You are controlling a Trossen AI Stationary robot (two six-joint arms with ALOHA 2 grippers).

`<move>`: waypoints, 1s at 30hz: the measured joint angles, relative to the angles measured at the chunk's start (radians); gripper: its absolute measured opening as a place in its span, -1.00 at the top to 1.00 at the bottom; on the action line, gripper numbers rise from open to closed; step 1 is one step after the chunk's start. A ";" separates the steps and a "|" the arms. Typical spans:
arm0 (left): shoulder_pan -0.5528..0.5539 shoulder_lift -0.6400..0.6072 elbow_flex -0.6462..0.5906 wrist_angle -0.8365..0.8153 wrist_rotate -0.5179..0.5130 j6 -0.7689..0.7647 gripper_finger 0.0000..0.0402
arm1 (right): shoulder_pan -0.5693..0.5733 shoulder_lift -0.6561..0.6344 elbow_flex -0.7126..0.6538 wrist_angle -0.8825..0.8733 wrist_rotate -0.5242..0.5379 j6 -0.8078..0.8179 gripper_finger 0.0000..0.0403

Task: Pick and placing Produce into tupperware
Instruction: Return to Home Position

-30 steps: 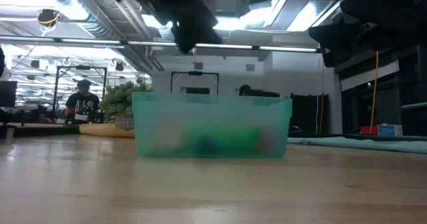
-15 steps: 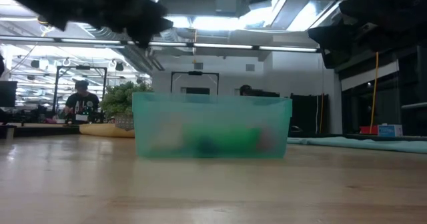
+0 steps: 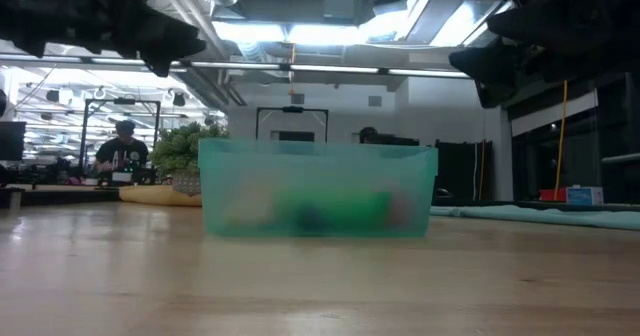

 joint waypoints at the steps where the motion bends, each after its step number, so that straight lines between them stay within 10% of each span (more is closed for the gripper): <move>1: 0.012 -0.027 0.000 -0.030 0.017 0.000 0.29 | -0.001 0.000 0.000 -0.002 0.000 0.002 -0.22; 7: 0.045 -0.126 0.000 -0.253 0.074 -0.030 0.32 | -0.001 0.000 0.000 -0.007 0.000 0.005 -0.22; 30: 0.067 -0.225 -0.159 -0.070 0.039 0.000 0.25 | -0.001 0.000 0.000 -0.010 0.000 0.006 -0.22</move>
